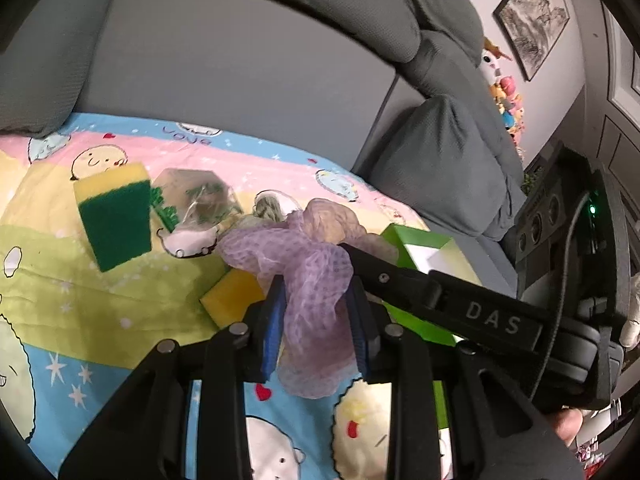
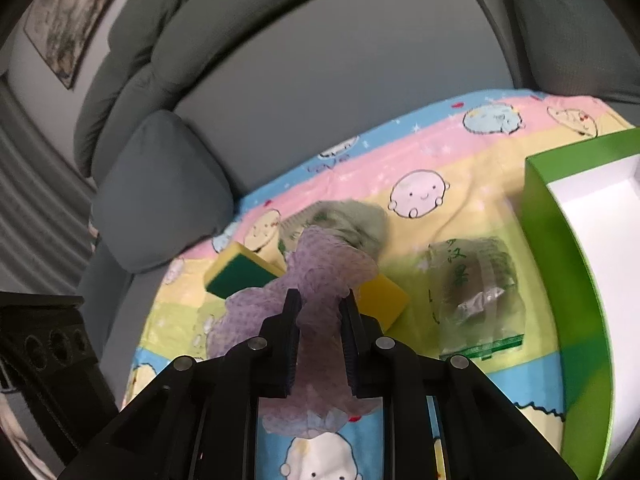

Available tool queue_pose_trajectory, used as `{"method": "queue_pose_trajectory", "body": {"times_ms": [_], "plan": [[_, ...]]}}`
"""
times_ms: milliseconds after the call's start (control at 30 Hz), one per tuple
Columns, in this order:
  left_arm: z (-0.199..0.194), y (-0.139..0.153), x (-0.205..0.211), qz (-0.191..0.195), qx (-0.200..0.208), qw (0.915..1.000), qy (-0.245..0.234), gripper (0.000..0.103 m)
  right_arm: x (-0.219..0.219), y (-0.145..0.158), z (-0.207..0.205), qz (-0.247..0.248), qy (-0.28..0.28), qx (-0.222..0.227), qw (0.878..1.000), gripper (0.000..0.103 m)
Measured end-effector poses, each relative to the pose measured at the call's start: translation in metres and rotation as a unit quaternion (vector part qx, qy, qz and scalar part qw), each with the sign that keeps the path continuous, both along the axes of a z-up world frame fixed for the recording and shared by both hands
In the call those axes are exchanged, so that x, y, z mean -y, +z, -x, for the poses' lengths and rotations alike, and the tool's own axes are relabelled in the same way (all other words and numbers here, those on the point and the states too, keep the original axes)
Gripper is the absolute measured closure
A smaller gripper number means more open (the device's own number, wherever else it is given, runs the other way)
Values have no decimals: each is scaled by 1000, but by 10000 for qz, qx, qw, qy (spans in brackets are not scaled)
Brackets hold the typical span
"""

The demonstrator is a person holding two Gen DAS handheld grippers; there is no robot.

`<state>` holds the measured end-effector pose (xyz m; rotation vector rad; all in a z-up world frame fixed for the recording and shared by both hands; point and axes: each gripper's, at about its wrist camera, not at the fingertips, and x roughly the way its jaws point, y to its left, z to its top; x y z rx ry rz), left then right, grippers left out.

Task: Organize objects
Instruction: 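Grasp the purple mesh bath puff with the right gripper and lift it, then carry the purple bath puff into the green-rimmed white box and release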

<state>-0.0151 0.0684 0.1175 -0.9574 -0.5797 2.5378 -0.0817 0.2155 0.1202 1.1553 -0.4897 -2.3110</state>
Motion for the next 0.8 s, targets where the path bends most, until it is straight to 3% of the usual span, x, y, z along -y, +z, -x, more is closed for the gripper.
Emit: {"method": "queue_pose_trajectory", "body": {"times_ms": [367,800], "plan": [[-22,38,-47,-7,-594,9971,-475,76,-52,39,-38,360,-465,-553,9967,81],[-9,39,-125,237,-561,9928,-1032,76,-129,33,-51,670,-1261,-507,9885,81]]}}
